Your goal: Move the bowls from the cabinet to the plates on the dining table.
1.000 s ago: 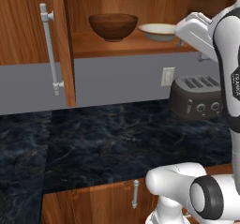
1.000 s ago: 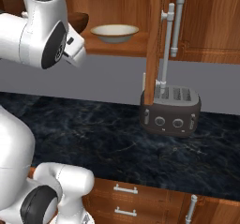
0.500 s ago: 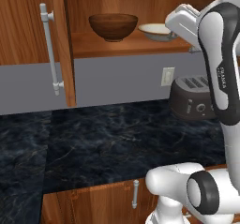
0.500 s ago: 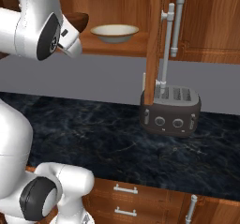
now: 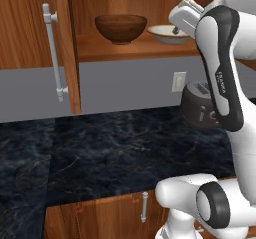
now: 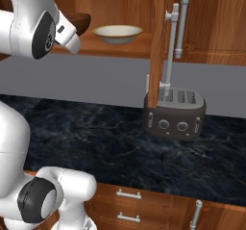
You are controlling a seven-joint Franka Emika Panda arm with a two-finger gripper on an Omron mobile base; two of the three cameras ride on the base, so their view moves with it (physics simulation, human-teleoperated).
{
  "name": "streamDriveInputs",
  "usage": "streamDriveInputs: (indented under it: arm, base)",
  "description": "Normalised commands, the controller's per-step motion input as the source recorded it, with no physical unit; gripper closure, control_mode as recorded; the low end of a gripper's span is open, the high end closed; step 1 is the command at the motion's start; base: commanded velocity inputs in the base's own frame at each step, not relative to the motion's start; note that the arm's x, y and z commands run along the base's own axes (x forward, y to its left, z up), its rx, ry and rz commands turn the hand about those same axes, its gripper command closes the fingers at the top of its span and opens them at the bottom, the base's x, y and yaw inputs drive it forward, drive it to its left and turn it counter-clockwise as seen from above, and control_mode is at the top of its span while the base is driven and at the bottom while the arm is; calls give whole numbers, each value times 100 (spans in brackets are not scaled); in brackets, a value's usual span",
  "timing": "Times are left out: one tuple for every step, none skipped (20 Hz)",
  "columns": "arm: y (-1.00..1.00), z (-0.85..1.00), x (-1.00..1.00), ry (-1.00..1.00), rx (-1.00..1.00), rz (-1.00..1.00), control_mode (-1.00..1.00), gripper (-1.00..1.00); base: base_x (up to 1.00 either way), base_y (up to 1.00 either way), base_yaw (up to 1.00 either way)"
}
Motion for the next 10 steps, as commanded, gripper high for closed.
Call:
streamDriveInputs:
  arm:
    - [9, 0, 12, -21, 0, -7, -100, -100]
    - [3, 0, 5, -15, 6, -4, -100, -100]
    - [1, 0, 3, -12, 8, -3, -100, -100]
    - [0, 0, 6, -9, 10, -2, -100, -100]
    - [0, 0, 16, -3, 11, 0, -100, -100]
    - [0, 0, 24, 0, 19, 0, -100, -100]
    - [0, 0, 26, 0, 23, 0, -100, -100]
    - [0, 0, 31, 0, 23, 0, -100, -100]
    - [0, 2, 34, 0, 22, 0, -100, -100]
    - [0, 15, 35, 0, 21, 0, -100, -100]
  base:
    - [0, 0, 0]
    - [0, 0, 0]
    - [0, 0, 0]
    - [0, 0, 0]
    - [0, 0, 0]
    - [0, 0, 0]
    - [0, 0, 0]
    - [0, 0, 0]
    - [0, 0, 0]
    - [0, 0, 0]
